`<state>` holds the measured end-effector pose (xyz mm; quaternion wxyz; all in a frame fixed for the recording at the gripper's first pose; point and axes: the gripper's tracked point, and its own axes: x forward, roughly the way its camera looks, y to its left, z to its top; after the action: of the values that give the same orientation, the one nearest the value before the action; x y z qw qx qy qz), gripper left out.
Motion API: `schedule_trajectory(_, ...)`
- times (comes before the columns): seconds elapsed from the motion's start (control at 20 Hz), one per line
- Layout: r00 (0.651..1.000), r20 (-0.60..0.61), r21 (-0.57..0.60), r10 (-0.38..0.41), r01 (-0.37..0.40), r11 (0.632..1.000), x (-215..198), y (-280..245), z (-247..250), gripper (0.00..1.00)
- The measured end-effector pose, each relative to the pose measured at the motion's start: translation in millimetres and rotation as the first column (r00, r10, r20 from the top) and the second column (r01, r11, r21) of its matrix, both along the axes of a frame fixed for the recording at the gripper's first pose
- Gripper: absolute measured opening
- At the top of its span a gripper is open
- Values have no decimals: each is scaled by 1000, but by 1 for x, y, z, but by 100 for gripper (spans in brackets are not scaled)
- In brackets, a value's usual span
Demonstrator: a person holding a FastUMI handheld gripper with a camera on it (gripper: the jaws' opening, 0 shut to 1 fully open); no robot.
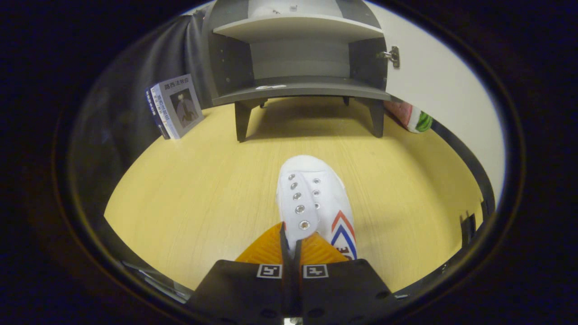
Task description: Open the shoe cabinet door, grab the shoes and put them into the shoe cabinet, then close the shoe cabinet door.
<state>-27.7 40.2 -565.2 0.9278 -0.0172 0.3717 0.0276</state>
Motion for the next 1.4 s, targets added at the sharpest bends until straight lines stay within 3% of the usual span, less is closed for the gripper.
schedule_trajectory(0.55,1000,6,-3,7,-7,1000,-7,-1,43,2)
schedule_trajectory(0.95,987,159,-29,-39,44,999,8,4,189,2)
schedule_trajectory(1.4,913,405,-62,-41,72,995,79,2,359,2)
